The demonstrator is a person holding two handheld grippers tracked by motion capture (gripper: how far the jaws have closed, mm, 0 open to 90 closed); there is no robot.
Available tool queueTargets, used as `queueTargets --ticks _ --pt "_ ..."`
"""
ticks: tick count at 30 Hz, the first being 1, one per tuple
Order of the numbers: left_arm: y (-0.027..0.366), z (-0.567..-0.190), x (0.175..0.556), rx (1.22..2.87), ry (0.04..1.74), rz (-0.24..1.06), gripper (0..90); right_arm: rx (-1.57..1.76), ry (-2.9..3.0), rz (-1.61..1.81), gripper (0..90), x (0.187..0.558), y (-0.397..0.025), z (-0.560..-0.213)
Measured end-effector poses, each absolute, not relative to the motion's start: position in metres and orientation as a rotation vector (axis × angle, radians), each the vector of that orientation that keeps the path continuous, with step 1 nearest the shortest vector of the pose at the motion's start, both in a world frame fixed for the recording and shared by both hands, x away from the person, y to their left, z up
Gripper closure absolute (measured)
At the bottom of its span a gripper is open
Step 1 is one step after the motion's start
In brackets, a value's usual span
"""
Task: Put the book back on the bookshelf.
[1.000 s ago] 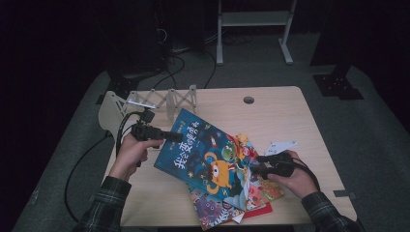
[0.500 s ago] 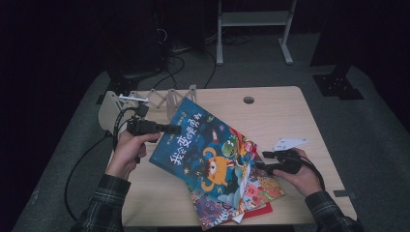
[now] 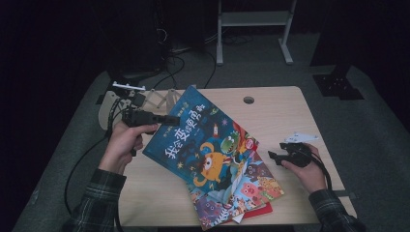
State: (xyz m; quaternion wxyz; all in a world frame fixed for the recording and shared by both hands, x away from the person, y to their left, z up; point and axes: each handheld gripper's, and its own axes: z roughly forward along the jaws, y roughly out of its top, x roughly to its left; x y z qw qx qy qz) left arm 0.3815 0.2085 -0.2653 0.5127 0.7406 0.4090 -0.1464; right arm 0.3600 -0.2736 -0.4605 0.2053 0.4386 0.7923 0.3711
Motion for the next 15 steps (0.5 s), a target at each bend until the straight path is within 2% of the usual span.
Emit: queueTargets --ticks 15 --pt "0.210 -0.226 0.365 1.852 0.930 -0.198 83.2 1.326 2.144 0.876 33.1 0.372 -0.283 -0.478"
